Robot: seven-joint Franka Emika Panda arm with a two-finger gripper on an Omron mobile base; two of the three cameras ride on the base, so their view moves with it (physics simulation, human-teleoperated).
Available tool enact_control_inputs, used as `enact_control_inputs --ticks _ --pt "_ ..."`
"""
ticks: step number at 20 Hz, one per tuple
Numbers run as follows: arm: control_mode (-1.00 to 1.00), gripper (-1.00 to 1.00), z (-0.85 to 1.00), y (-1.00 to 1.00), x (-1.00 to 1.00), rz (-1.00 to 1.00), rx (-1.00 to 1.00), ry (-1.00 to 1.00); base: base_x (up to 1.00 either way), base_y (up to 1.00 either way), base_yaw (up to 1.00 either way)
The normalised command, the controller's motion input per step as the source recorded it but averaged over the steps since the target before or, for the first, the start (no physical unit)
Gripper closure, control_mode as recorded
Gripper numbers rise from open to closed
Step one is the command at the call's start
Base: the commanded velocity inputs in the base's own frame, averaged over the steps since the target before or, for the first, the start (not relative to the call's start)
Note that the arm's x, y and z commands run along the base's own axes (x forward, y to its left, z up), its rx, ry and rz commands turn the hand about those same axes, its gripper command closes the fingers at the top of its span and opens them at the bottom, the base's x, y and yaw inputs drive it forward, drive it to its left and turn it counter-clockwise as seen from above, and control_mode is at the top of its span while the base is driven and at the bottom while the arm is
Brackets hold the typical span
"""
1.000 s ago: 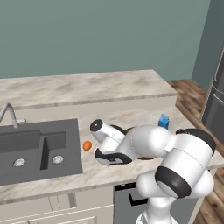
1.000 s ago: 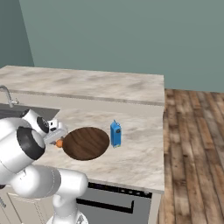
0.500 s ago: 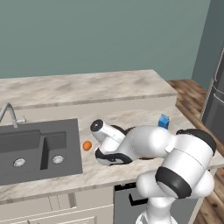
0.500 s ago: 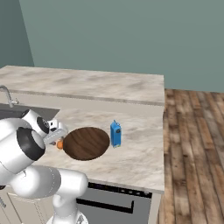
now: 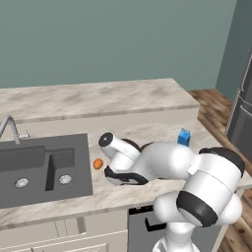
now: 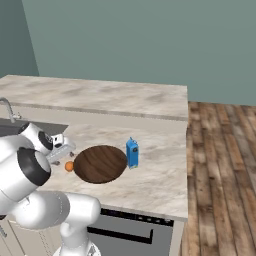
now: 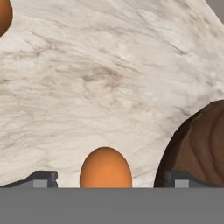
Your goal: Gather the eggs and milk located in the vicinity of the sink area and place them right next to the bowl.
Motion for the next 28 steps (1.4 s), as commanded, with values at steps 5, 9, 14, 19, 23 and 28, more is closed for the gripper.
enact_control_inputs --ticks 5,9,14,19,23,28 --pt "-1.0 -1.0 0.39 0.67 0.0 0.0 0.0 0.0 0.0 0.0 0.0" --pt "-1.0 -1.0 0.51 0.72 0.0 0.0 0.0 -0.02 0.0 0.0 0.0" --pt "-1.0 -1.0 0.22 0.47 0.11 0.0 0.1 -0.03 0.0 0.0 0.0" --pt "-1.0 -1.0 0.15 -0.13 0.13 0.0 0.37 -0.03 0.0 0.0 0.0" --pt "-1.0 -1.0 0.07 -0.48 0.01 0.0 0.46 0.01 0.0 0.0 0.0" --pt "-1.0 -1.0 0.06 -0.29 0.0 0.0 0.23 0.13 0.0 0.0 0.0"
